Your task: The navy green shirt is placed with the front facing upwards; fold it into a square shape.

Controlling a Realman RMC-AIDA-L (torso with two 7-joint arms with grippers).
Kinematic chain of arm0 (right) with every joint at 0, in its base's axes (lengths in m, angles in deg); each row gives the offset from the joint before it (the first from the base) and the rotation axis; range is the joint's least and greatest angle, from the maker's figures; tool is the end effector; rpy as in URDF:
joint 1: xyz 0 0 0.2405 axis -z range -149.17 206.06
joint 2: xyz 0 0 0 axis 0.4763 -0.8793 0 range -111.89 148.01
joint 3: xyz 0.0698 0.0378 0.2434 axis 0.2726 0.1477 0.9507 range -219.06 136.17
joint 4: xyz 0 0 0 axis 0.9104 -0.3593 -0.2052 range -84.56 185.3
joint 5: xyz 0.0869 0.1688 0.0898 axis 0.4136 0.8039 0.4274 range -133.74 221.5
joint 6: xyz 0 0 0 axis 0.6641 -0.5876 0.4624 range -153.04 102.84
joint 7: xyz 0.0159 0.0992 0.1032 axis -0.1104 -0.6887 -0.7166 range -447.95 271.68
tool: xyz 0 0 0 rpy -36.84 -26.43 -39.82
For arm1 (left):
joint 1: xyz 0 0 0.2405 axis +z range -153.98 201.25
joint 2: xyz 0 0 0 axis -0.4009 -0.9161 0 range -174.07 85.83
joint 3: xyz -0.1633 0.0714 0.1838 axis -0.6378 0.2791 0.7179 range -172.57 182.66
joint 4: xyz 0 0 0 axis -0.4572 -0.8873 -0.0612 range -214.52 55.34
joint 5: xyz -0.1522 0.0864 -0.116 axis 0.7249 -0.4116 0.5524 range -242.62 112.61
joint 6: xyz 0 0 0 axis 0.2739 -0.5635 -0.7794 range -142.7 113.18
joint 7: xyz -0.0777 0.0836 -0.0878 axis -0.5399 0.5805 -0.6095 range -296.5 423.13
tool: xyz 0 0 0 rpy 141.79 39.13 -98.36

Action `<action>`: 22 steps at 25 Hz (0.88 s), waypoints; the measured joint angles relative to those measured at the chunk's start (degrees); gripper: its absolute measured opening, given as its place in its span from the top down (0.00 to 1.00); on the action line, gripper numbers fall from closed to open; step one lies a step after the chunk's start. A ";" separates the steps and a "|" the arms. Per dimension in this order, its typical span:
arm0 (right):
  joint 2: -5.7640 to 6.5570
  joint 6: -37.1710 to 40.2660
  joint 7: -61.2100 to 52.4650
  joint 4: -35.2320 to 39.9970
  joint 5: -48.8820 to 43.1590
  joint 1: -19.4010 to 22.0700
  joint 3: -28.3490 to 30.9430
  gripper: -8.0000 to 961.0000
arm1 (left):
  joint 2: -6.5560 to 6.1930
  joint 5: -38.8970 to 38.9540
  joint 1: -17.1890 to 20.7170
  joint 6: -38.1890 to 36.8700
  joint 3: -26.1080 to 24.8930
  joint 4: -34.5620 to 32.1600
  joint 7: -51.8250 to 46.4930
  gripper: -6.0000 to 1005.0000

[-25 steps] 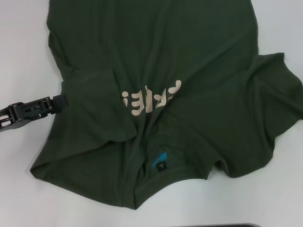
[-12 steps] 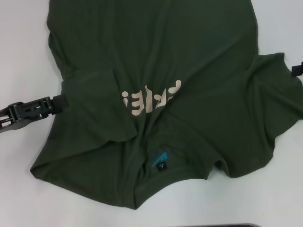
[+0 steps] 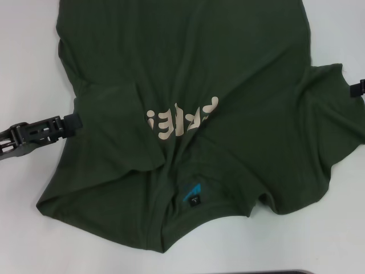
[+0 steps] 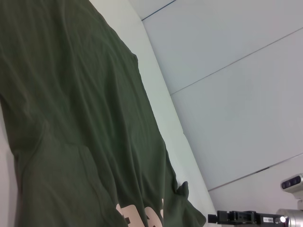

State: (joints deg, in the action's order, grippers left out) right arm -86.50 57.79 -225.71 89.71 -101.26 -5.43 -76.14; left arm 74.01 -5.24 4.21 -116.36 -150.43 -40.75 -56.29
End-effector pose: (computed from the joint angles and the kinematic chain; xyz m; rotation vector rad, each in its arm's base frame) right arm 0.3521 0.3541 0.1110 -2.0489 1.7639 0.0590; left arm -0.3234 0.2573 0.0345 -2.2474 -1.8289 -0.9812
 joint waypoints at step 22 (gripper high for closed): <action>-2.78 -5.15 -0.07 -0.12 -0.05 -0.58 -3.37 0.10 | 0.07 0.00 0.11 0.28 0.00 0.01 0.13 0.35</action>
State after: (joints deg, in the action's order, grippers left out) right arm -89.28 52.64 -225.77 89.60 -101.32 -6.00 -79.50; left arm 74.07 -5.25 4.33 -116.09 -150.43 -40.75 -56.16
